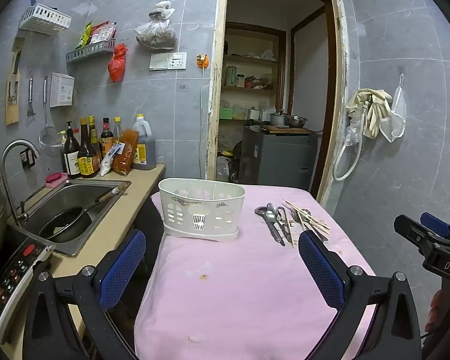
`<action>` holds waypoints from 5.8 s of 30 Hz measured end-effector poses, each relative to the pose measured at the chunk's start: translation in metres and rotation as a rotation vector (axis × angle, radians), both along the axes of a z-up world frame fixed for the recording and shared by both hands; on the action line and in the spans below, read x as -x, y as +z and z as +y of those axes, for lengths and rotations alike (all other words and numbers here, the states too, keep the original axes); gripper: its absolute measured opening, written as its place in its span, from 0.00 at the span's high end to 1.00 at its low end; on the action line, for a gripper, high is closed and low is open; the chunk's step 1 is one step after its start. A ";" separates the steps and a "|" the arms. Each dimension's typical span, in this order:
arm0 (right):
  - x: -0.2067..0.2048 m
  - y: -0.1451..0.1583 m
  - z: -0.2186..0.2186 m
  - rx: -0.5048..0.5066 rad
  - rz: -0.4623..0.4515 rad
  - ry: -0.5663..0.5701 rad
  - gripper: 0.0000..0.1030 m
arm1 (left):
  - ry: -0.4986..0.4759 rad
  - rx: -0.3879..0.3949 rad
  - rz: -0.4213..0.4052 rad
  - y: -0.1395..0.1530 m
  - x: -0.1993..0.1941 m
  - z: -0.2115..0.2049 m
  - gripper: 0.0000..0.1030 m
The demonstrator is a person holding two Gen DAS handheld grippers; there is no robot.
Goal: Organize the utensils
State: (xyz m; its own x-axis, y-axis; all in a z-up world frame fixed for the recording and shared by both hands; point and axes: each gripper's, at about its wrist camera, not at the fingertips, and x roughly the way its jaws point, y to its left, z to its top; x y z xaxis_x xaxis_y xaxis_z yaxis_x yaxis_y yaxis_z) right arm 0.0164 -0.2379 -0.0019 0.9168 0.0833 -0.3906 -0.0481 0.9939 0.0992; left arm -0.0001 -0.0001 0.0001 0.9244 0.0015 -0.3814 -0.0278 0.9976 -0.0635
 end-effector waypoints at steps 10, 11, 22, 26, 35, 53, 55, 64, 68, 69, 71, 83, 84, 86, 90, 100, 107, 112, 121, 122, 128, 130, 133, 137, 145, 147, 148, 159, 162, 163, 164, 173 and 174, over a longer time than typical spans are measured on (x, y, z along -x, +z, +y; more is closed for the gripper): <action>0.000 0.000 0.000 0.000 0.005 -0.001 0.01 | 0.000 0.002 0.004 0.000 0.000 0.000 0.00; 0.000 0.000 0.000 0.001 0.004 -0.002 0.01 | -0.001 0.002 0.004 0.000 0.000 0.000 0.00; 0.002 0.000 0.001 -0.002 0.006 0.000 0.01 | 0.000 0.004 0.005 0.000 0.000 0.000 0.00; 0.002 0.000 0.001 -0.002 0.007 0.000 0.01 | 0.000 0.004 0.005 0.000 0.000 0.000 0.00; 0.005 0.000 0.003 -0.003 0.007 0.000 0.01 | 0.000 0.005 0.005 0.000 0.000 0.000 0.00; 0.011 -0.001 0.005 -0.004 0.007 0.001 0.01 | 0.001 0.004 0.003 0.000 0.000 0.000 0.00; 0.010 -0.001 0.004 -0.005 0.005 0.001 0.01 | 0.000 0.003 0.002 0.000 0.000 0.000 0.00; 0.010 -0.002 0.007 -0.006 0.005 0.001 0.01 | 0.000 0.002 0.000 0.000 0.000 0.000 0.00; 0.011 -0.002 0.009 -0.008 0.003 0.001 0.01 | 0.000 0.002 0.000 0.000 0.000 0.000 0.00; 0.011 -0.002 0.009 -0.008 0.003 0.001 0.01 | 0.000 0.002 -0.001 0.000 0.000 0.000 0.00; 0.011 -0.002 0.008 -0.007 0.004 0.001 0.01 | 0.000 0.001 0.000 0.000 0.000 0.000 0.00; 0.011 -0.002 0.008 -0.009 0.003 0.001 0.01 | 0.000 0.000 -0.001 0.000 0.000 0.000 0.00; 0.011 -0.002 0.008 -0.009 0.003 0.002 0.01 | 0.000 0.000 -0.001 0.000 0.000 0.000 0.00; 0.011 -0.002 0.007 -0.010 0.004 0.002 0.01 | 0.000 0.000 -0.001 0.000 0.000 0.000 0.00; 0.010 -0.002 0.008 -0.011 0.004 0.001 0.01 | 0.000 -0.001 -0.002 0.000 0.000 0.000 0.00; 0.013 -0.001 0.011 -0.019 -0.008 0.004 0.01 | -0.006 -0.003 -0.008 0.001 0.000 0.000 0.00; 0.012 0.004 0.012 -0.022 -0.044 0.011 0.01 | -0.029 -0.005 -0.032 0.006 -0.012 -0.009 0.00; 0.001 0.021 0.007 -0.012 -0.100 0.017 0.01 | -0.046 -0.009 -0.070 0.018 -0.027 -0.015 0.00; -0.043 0.042 -0.006 -0.004 -0.186 0.024 0.01 | -0.057 -0.004 -0.145 0.034 -0.076 -0.032 0.00; -0.050 0.043 -0.008 -0.001 -0.185 0.025 0.01 | -0.056 -0.005 -0.150 0.035 -0.082 -0.033 0.00; -0.101 0.039 -0.028 0.003 -0.187 0.050 0.01 | -0.050 0.003 -0.160 0.030 -0.127 -0.048 0.00; -0.123 0.034 -0.038 0.000 -0.175 0.057 0.01 | -0.057 0.000 -0.153 0.027 -0.146 -0.055 0.00; -0.157 0.024 -0.054 -0.012 -0.151 0.069 0.01 | -0.078 -0.011 -0.141 0.019 -0.170 -0.069 0.00; -0.200 0.008 -0.068 -0.017 -0.101 0.094 0.01 | -0.105 -0.018 -0.109 0.003 -0.207 -0.086 0.00; -0.279 -0.050 -0.095 -0.060 0.037 0.147 0.21 | -0.143 -0.013 -0.028 -0.037 -0.274 -0.122 0.06; -0.298 -0.068 -0.101 -0.084 0.085 0.164 0.28 | -0.143 -0.014 -0.001 -0.050 -0.289 -0.130 0.08; -0.307 -0.078 -0.103 -0.095 0.109 0.174 0.34 | -0.142 -0.013 0.013 -0.055 -0.296 -0.131 0.11; -0.381 -0.161 -0.106 -0.165 0.355 0.219 0.65 | -0.031 0.027 0.275 -0.123 -0.373 -0.132 0.42; -0.392 -0.178 -0.105 -0.171 0.403 0.240 0.71 | 0.006 0.060 0.352 -0.140 -0.392 -0.123 0.48; -0.394 -0.182 -0.104 -0.169 0.418 0.245 0.71 | 0.015 0.070 0.370 -0.144 -0.397 -0.120 0.50; -0.396 -0.186 -0.104 -0.168 0.436 0.251 0.71 | 0.027 0.082 0.392 -0.148 -0.401 -0.118 0.52; -0.410 -0.207 -0.093 -0.146 0.536 0.317 0.74 | -0.027 0.045 0.532 -0.168 -0.426 -0.120 0.56; -0.411 -0.208 -0.092 -0.138 0.547 0.327 0.74 | -0.031 0.041 0.543 -0.169 -0.428 -0.121 0.57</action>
